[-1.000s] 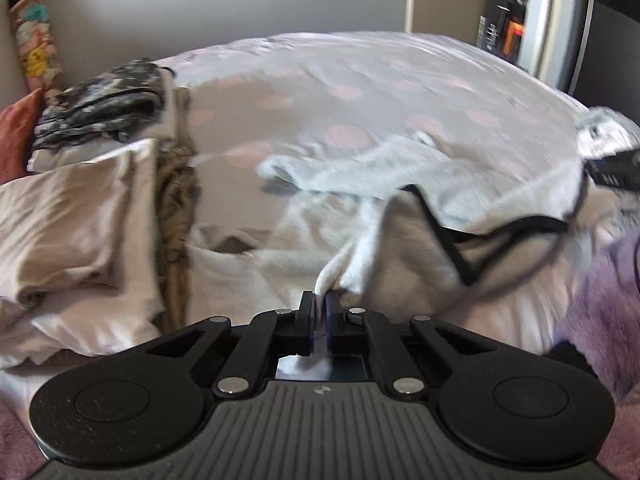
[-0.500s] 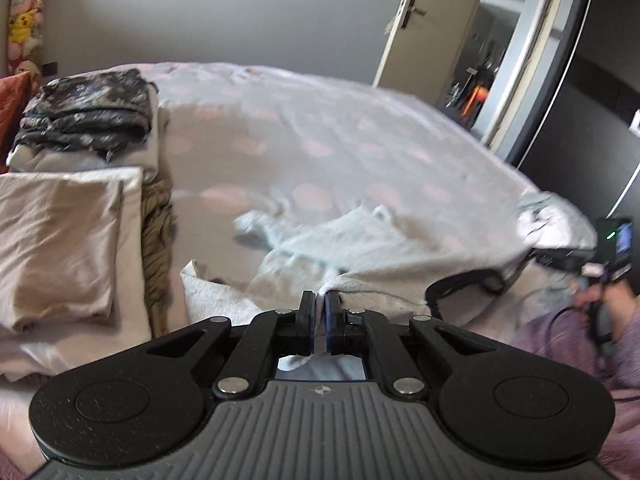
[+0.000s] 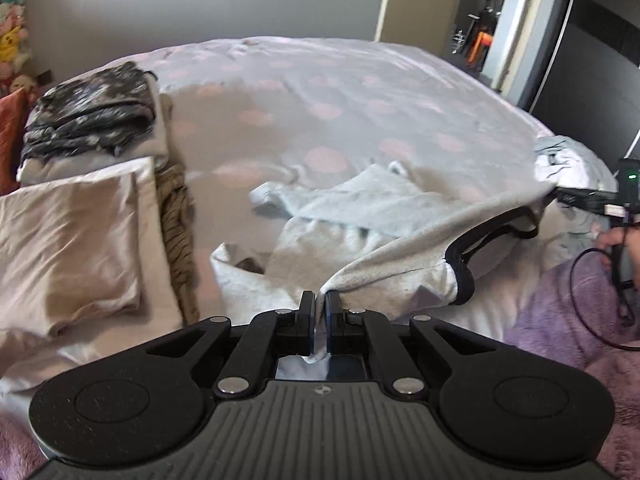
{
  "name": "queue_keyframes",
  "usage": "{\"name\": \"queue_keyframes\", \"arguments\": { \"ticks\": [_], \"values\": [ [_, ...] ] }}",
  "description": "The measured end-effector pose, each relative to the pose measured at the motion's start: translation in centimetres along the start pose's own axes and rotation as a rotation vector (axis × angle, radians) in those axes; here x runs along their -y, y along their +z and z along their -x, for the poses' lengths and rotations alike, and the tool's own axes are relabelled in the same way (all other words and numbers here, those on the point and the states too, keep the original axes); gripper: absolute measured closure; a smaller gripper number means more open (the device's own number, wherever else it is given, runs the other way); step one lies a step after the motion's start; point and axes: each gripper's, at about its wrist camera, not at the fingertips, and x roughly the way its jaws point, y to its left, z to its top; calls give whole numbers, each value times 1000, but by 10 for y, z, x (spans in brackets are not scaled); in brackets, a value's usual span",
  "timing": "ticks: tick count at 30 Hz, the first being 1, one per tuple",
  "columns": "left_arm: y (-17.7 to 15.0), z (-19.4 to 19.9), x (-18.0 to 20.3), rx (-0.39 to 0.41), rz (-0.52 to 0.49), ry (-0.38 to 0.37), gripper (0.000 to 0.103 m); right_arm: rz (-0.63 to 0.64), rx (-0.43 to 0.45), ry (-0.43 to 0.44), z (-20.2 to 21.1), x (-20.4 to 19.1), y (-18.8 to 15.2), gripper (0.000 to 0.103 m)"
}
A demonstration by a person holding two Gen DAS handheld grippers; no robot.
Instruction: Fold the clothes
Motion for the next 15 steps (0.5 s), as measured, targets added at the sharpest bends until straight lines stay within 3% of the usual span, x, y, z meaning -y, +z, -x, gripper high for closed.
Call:
{"name": "queue_keyframes", "arguments": {
  "ticks": [6, 11, 15],
  "values": [
    [-10, -38, 27, -55, -69, 1, 100, 30, -59, 44, -9, -4, 1, 93],
    [-7, -61, 31, 69, 48, 58, 100, 12, -95, 69, -14, -2, 1, 93],
    [2, -77, 19, 80, 112, 243, 100, 39, -105, 65, -15, -7, -1, 93]
  ]
}}
